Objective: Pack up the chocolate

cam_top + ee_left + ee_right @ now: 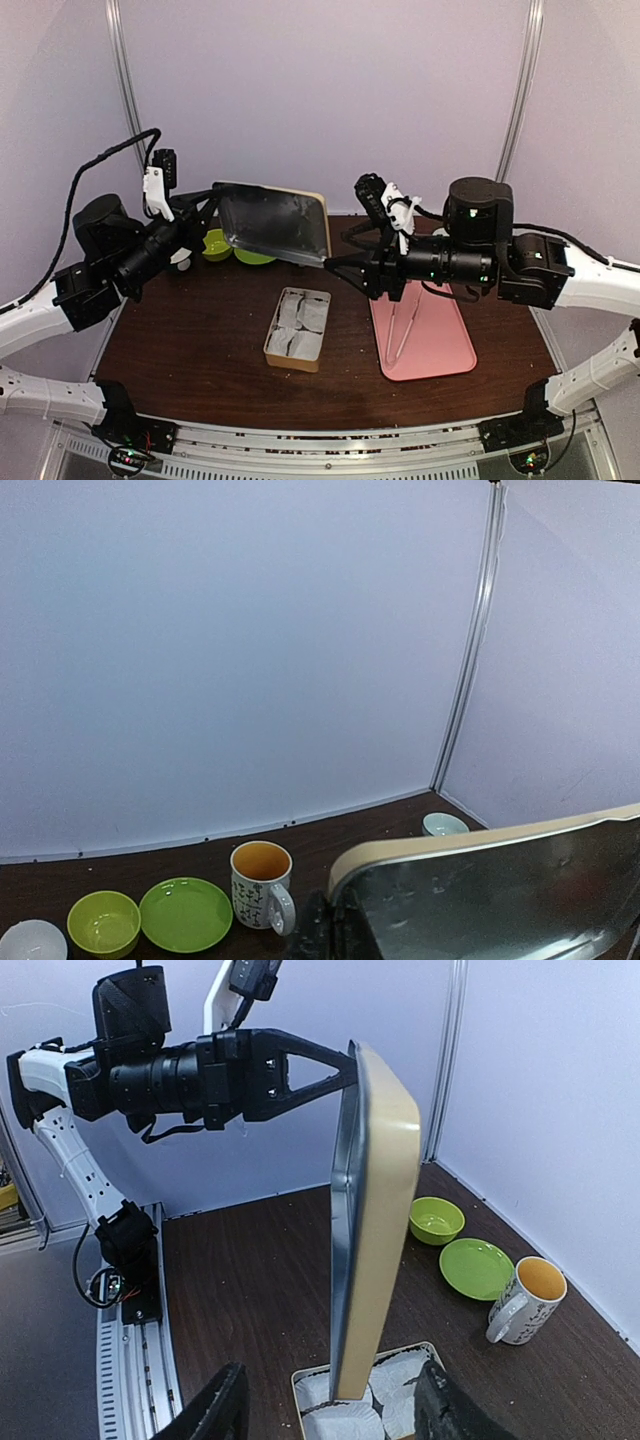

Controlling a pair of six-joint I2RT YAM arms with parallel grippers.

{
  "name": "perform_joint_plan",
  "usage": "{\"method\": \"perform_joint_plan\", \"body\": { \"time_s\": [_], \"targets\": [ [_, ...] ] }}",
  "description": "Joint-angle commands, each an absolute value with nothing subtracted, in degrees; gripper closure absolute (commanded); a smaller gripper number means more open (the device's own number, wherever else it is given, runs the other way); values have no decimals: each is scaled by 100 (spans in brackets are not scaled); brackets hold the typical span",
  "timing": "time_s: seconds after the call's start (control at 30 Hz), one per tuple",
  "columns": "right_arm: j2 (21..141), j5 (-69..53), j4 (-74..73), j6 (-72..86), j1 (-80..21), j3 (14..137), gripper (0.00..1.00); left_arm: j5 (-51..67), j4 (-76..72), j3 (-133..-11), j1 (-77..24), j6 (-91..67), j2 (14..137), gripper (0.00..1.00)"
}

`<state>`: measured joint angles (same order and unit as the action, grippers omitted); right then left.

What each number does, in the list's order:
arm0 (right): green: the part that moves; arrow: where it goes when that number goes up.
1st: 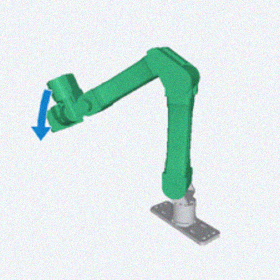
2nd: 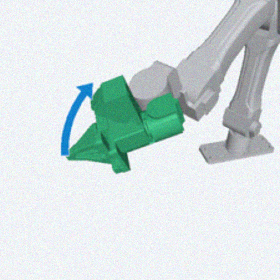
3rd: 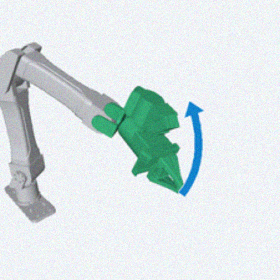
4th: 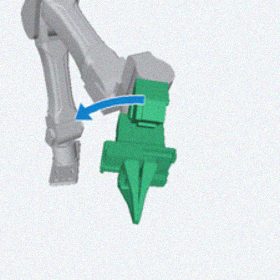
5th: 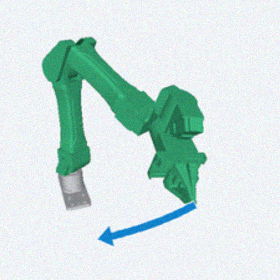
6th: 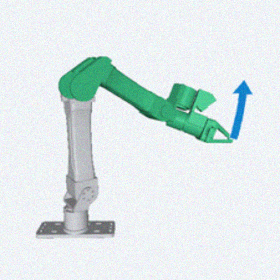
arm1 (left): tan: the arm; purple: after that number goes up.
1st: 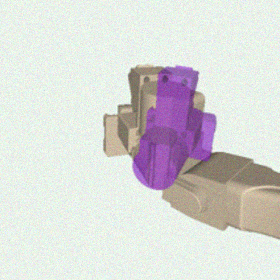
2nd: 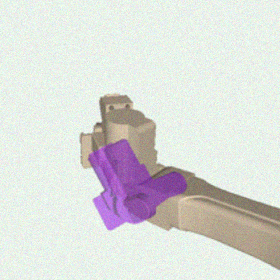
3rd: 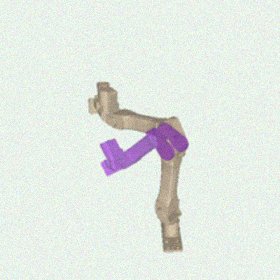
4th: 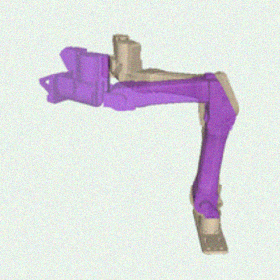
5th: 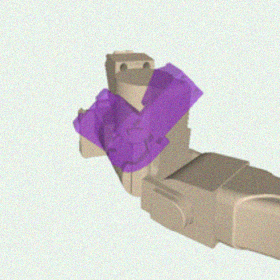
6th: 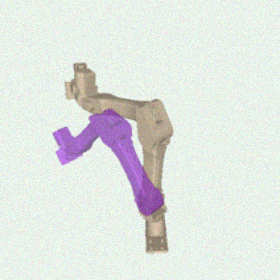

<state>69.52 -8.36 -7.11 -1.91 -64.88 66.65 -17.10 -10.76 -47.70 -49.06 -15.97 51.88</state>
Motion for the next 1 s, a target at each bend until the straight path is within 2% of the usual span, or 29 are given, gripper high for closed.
{"method": "perform_joint_plan", "body": {
  "time_s": [0.0,0.07,0.17,0.3,0.57,0.6,0.67,0.77,0.83,0.97],
  "targets": [
    [7240,-316,-699,-399,-6598,6996,46,-1505,-1473,-4983,-4878,-1764,5203,100],
    [7403,-125,-672,-351,-6629,7090,50,-1501,-1462,-4968,-4873,-1797,5191,100],
    [7610,115,-755,-263,-6629,7297,63,-1507,-1443,-4951,-4873,-1848,5177,100],
    [7734,179,-763,-206,-6634,7415,70,-1518,-1412,-4920,-4875,-1927,5167,100],
    [7638,623,-563,-152,-6638,7283,94,-1611,-1450,-4803,-4878,-2153,5223,100],
    [7622,654,-532,-150,-6634,7259,96,-1608,-1451,-4788,-4877,-2180,5231,97],
    [7577,745,-470,-136,-6641,7198,100,-1531,-1501,-4746,-4877,-2188,5235,85],
    [7521,1028,-431,-124,-6636,7150,100,-1419,-1432,-4721,-4878,-2293,5226,57],
    [7500,1349,-428,-140,-6632,7130,100,-1383,-1124,-4821,-4876,-2495,5233,44],
    [7476,1949,-483,-576,-6630,7124,100,-1374,18,-5170,-4870,-3282,5141,35]
  ]
}}
